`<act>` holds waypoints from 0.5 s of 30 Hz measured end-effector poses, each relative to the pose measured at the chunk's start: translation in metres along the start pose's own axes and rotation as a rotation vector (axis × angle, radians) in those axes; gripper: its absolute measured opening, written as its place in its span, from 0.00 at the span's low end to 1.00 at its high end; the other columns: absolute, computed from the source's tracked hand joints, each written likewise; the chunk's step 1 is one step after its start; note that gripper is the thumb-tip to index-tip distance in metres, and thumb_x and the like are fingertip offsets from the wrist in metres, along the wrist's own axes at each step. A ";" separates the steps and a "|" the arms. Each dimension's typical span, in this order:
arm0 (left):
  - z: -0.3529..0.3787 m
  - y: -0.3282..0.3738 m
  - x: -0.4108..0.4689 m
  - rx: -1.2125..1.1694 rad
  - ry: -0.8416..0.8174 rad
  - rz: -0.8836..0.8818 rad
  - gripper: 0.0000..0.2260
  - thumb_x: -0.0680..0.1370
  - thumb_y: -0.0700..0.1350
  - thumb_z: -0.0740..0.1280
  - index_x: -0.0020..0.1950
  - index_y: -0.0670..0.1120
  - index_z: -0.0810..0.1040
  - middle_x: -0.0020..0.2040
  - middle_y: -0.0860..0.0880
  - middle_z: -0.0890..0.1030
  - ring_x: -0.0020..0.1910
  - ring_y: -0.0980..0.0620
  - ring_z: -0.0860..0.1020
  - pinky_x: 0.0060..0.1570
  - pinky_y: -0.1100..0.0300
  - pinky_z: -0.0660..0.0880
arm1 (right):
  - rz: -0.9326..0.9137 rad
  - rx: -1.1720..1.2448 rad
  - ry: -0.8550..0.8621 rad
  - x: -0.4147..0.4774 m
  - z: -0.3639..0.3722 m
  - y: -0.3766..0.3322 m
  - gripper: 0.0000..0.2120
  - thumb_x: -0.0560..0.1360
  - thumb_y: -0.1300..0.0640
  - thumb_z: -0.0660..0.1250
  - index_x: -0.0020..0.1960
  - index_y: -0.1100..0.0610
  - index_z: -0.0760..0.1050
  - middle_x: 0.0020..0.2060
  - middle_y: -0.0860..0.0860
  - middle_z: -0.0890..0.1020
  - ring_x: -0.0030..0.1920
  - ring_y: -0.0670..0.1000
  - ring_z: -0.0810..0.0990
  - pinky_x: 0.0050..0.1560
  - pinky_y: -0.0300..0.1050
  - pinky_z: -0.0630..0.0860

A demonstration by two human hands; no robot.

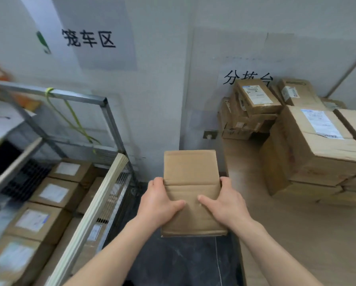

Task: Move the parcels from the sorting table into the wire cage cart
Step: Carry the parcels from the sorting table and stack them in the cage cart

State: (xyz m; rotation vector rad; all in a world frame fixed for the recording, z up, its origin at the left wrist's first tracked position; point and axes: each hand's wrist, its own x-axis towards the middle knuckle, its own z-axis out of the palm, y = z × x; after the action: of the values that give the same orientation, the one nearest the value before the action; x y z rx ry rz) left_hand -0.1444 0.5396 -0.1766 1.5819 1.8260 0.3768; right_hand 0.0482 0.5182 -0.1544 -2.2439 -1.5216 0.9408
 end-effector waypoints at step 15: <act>-0.142 -0.212 -0.096 -0.199 0.260 -0.210 0.33 0.65 0.58 0.78 0.63 0.51 0.67 0.58 0.52 0.71 0.56 0.50 0.75 0.57 0.52 0.76 | -0.325 -0.145 -0.174 -0.092 0.159 -0.181 0.34 0.69 0.41 0.76 0.66 0.47 0.63 0.51 0.44 0.76 0.54 0.52 0.79 0.57 0.48 0.75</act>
State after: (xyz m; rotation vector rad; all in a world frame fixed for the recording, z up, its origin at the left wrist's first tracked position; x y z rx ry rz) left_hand -0.3950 0.4320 -0.1758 1.2381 2.0557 0.6696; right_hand -0.2077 0.4893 -0.1407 -1.9588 -2.0144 0.9721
